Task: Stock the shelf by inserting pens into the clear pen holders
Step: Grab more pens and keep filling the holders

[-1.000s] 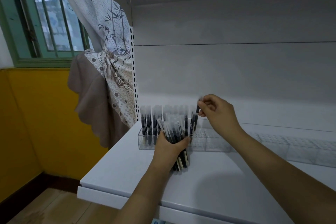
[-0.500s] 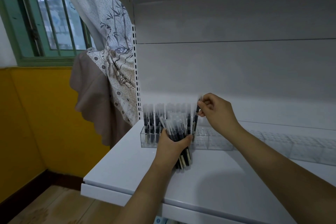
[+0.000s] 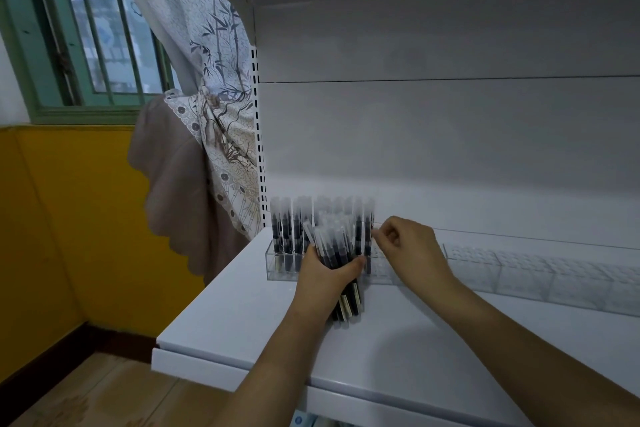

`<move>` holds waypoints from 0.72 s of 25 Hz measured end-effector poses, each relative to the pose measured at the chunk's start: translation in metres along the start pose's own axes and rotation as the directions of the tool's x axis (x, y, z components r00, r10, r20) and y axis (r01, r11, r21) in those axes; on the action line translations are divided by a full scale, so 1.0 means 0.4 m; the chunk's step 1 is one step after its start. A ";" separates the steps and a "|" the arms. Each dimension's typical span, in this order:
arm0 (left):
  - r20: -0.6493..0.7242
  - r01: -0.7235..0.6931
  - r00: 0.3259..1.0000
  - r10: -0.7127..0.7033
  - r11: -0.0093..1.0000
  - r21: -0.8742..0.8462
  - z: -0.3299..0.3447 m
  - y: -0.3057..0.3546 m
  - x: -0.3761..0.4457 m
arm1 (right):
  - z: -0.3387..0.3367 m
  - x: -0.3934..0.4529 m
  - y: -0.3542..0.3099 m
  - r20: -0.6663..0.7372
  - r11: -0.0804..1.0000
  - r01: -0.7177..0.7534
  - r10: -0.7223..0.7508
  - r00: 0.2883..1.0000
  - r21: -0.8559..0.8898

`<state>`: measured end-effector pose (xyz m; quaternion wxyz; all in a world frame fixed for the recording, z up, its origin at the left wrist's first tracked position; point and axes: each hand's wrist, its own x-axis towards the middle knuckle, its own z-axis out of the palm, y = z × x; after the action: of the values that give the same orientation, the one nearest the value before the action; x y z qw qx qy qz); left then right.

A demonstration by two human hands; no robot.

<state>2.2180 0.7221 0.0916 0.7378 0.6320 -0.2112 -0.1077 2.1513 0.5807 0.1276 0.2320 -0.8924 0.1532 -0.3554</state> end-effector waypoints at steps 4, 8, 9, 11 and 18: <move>0.026 -0.035 0.999 0.036 0.999 -0.014 0.003 -0.003 0.000 | -0.036 -0.035 -0.077 0.033 0.942 0.026 -0.039 0.999 0.335; 0.046 -0.086 0.995 0.086 0.996 -0.018 0.000 -0.003 0.003 | -0.026 -0.029 -0.107 0.170 0.929 -0.052 -0.012 0.985 0.366; 0.046 -0.086 0.995 0.087 0.996 -0.022 0.000 -0.001 0.001 | -0.030 -0.026 -0.109 0.189 0.915 -0.083 0.008 0.982 0.395; 0.051 -0.076 0.996 0.077 0.997 -0.028 0.003 -0.001 0.001 | -0.040 -0.021 -0.111 0.205 0.920 -0.092 0.013 0.979 0.380; 0.079 -0.113 0.991 0.113 0.994 -0.005 -0.002 0.000 0.005 | -0.044 -0.015 -0.137 0.223 0.989 -0.020 -0.013 0.975 0.146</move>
<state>2.2202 0.7218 0.0920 0.7338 0.6143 -0.2754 -0.0908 2.1407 0.6242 0.1639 0.3136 -0.9069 0.1010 -0.2626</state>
